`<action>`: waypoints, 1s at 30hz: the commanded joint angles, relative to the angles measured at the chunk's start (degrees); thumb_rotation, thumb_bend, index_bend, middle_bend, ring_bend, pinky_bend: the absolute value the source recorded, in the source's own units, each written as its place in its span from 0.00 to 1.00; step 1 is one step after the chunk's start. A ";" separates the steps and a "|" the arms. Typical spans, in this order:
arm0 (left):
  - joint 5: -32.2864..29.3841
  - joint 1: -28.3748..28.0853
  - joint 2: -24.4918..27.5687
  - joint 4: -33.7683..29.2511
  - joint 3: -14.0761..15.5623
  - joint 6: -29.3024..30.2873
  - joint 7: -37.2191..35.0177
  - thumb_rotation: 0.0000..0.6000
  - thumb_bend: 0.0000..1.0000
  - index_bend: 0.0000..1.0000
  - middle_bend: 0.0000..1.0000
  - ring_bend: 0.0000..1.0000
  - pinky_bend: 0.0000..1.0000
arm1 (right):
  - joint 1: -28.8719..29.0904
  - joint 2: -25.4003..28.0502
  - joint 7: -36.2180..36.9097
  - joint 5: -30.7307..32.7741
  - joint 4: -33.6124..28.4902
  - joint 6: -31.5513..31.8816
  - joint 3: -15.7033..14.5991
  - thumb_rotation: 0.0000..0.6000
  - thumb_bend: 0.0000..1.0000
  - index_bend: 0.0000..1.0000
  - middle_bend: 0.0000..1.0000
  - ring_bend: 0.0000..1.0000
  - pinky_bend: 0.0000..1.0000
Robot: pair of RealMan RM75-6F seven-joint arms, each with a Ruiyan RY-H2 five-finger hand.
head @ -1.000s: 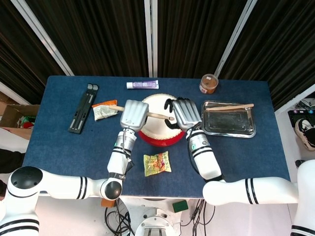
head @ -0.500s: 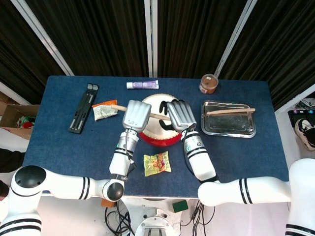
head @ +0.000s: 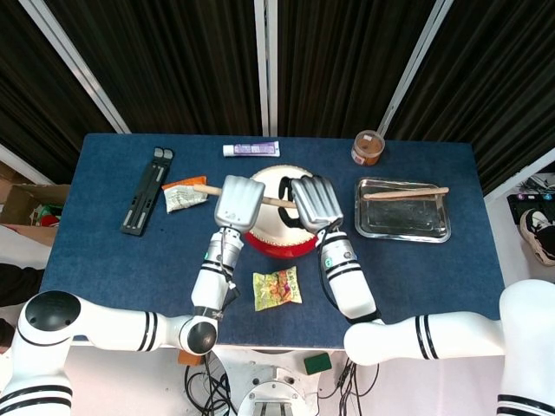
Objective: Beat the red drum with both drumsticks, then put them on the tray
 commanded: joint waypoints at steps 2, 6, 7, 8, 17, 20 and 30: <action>-0.01 0.09 0.43 -0.24 0.27 -0.27 0.21 1.00 0.52 0.78 0.84 0.82 1.00 | -0.33 -0.23 0.07 -0.86 0.42 -0.14 -0.23 1.00 0.73 0.69 0.61 0.48 0.51; -0.10 0.36 0.97 -0.34 0.43 -0.23 0.25 1.00 0.36 0.54 0.66 0.69 1.00 | -0.97 0.12 0.18 -2.43 0.57 -0.45 -0.87 1.00 0.78 0.72 0.61 0.50 0.52; -0.26 0.46 1.11 -0.39 0.41 -0.29 0.18 1.00 0.33 0.49 0.63 0.66 1.00 | -1.16 0.27 0.20 -2.83 0.55 -0.43 -1.00 1.00 0.78 0.72 0.61 0.50 0.52; -0.46 0.60 1.33 -0.42 0.36 -0.39 0.05 1.00 0.29 0.43 0.57 0.62 1.00 | -1.44 0.56 0.16 -3.29 0.47 -0.46 -1.23 1.00 0.79 0.73 0.61 0.50 0.53; -1.03 1.94 2.95 0.23 0.09 -1.23 -2.30 1.00 0.13 0.15 0.27 0.35 0.73 | -4.41 3.92 0.58 -6.03 -1.30 -0.75 -2.99 1.00 0.85 0.76 0.62 0.51 0.53; -0.97 2.42 3.63 0.46 -0.08 -1.41 -3.23 1.00 0.13 0.12 0.24 0.32 0.68 | -5.70 5.22 0.97 -7.34 -1.90 -0.94 -3.88 1.00 0.88 0.76 0.62 0.52 0.53; -2.63 3.71 5.66 0.99 -0.37 -2.23 -4.72 1.00 0.13 0.10 0.22 0.29 0.63 | -11.13 10.38 3.21 -13.32 -4.19 -0.84 -7.92 1.00 0.91 0.79 0.64 0.53 0.53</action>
